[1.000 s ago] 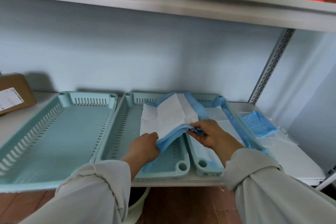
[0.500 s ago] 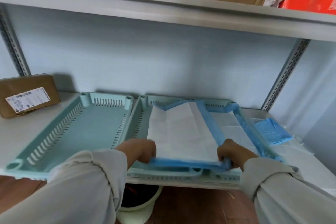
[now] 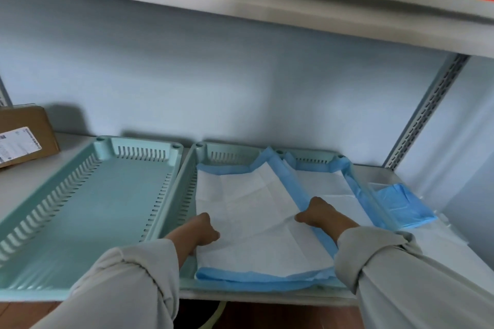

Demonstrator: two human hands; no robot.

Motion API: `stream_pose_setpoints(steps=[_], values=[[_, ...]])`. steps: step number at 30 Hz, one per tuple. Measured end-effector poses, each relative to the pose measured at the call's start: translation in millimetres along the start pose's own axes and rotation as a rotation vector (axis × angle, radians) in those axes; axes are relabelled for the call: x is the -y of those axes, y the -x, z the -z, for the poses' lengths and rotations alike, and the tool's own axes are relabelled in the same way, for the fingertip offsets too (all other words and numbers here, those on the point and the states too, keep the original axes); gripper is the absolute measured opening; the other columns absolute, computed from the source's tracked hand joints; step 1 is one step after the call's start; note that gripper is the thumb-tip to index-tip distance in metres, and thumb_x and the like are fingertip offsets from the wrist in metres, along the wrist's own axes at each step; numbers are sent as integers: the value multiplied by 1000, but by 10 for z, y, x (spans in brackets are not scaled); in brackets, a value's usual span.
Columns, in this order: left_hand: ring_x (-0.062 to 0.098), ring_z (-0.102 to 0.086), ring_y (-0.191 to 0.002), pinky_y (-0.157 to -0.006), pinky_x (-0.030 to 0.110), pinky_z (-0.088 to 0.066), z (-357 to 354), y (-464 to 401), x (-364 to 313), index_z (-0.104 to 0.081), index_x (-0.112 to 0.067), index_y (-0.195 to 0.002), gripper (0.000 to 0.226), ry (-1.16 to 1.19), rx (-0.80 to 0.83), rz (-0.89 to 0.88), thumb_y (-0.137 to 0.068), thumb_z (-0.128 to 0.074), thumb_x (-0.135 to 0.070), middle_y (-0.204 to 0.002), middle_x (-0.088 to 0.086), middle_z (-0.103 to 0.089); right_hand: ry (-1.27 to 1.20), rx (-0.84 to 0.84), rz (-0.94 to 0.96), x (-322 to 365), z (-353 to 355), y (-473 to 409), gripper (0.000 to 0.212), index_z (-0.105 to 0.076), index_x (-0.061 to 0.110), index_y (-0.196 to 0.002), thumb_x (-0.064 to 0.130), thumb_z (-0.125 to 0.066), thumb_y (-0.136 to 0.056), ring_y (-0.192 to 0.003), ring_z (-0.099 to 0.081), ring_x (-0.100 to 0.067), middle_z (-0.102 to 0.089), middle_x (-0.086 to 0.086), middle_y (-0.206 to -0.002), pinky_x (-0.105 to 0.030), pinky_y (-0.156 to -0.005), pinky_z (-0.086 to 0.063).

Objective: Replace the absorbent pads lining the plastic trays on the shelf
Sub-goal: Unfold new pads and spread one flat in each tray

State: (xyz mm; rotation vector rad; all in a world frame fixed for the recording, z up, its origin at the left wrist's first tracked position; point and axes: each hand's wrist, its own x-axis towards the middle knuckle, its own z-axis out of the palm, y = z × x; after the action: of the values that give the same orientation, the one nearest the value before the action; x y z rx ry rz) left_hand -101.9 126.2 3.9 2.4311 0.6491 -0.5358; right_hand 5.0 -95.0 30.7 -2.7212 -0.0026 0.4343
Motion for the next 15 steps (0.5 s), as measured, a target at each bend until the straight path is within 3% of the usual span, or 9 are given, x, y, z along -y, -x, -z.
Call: stream_pose_setpoints(steps=[5, 8, 12, 15], values=[[33, -28, -138, -114, 38, -30, -126, -384, 104, -19, -19, -149, 61, 143, -83, 116, -95, -46, -17, -149, 18, -21, -161, -114, -41, -57, -95, -243, 50, -46, -2, -123, 27, -65, -86, -111, -55, -32, -56, -17, -122, -27, -75, -37], [35, -34, -134, -111, 44, -36, -194, -522, 172, -20, -24, -149, 62, 450, -161, 140, -95, -44, -12, -149, 18, -24, -189, -166, -31, -64, -115, -306, 47, -53, 2, -116, 30, -69, -81, -104, -58, -31, -60, -14, -115, -29, -75, -40], [33, -38, -133, -111, 42, -35, -278, -602, 208, -19, -12, -150, 73, 705, -328, 65, -88, -59, -8, -148, 14, -35, -99, -243, 2, -4, -136, -346, 30, -57, 5, -110, 24, -60, -86, -104, -59, -33, -63, -14, -113, -33, -84, -46], [35, -51, -121, -102, 40, -44, -295, -575, 190, -44, 2, -133, 50, 829, -244, 154, -88, -62, -11, -132, 20, -51, -23, -284, 19, 7, -166, -340, 27, -54, 2, -111, 21, -53, -91, -107, -58, -35, -61, -17, -114, -33, -86, -44]])
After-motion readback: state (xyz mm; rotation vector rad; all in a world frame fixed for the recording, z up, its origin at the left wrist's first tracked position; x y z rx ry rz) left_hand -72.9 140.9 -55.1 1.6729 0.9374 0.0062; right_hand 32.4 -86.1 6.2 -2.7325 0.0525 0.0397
